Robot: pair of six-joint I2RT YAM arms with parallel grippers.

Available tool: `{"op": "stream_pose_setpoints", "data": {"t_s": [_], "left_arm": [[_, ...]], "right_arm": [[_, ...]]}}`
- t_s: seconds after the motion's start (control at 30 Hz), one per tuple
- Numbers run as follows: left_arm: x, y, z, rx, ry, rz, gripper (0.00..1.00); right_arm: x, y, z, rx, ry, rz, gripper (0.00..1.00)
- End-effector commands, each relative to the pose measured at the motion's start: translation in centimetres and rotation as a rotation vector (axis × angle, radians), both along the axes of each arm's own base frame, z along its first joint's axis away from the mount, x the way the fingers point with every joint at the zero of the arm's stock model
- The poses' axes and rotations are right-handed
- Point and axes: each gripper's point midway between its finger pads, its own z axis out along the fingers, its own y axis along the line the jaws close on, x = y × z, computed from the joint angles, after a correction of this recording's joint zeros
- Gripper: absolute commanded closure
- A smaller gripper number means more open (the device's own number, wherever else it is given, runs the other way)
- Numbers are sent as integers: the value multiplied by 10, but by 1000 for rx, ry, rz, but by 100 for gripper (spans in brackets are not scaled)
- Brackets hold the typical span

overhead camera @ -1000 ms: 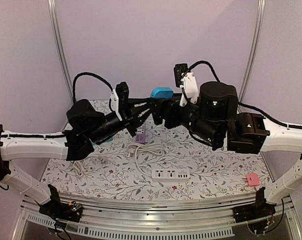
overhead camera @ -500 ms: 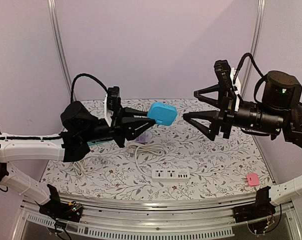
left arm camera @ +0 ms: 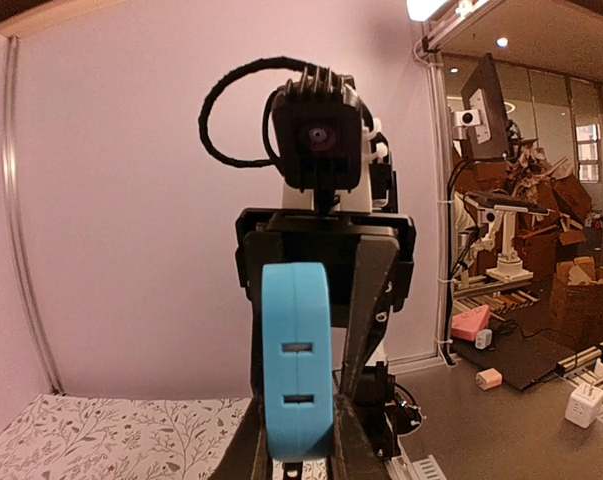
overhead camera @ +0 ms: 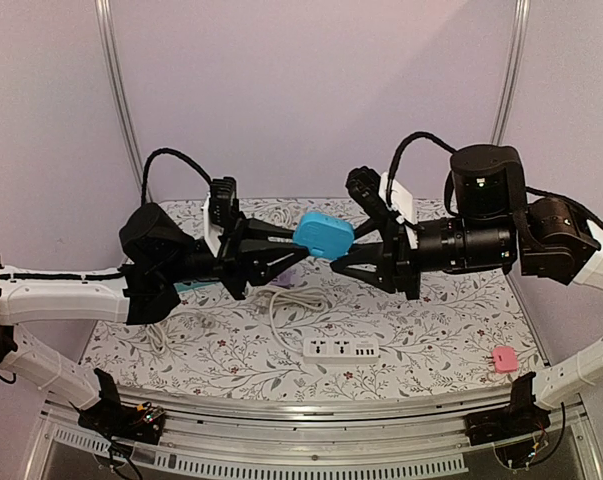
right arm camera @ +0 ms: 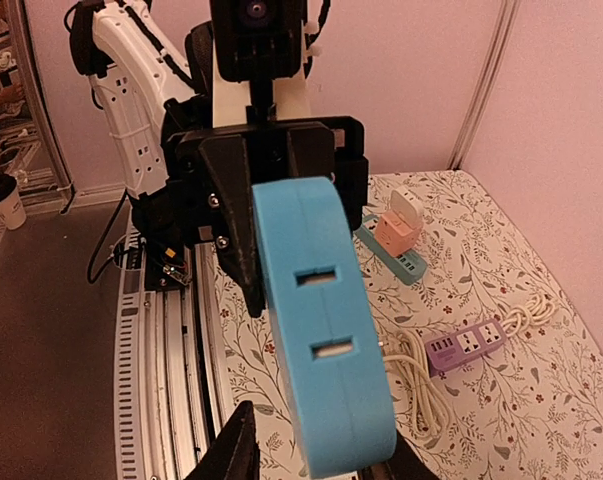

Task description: Insert the plug

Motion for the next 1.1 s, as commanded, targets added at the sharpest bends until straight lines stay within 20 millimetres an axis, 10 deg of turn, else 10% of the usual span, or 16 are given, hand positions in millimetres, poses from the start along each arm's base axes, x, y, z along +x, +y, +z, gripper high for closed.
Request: {"op": "stream_pose_setpoints", "data": {"t_s": [0.0, 0.27, 0.43, 0.67, 0.83, 1.07], "left_arm": [[-9, -1, -3, -6, -27, -33, 100], [-9, -3, -9, 15, -21, -35, 100], [-9, -4, -13, 27, -8, -33, 100], [1, -10, -45, 108, 22, 9, 100], [10, -5, -85, 214, -89, 85, 32], [26, -10, -168, 486, -35, 115, 25]], "right_arm": [[-10, 5, 17, 55, 33, 74, 70], [-6, 16, 13, 70, 74, 101, 75], [-7, 13, 22, 99, 67, 114, 100], [-4, 11, -3, 37, 86, 106, 100], [19, -6, -71, -137, 120, 9, 100], [14, -6, -154, -342, 150, 89, 100]]}}
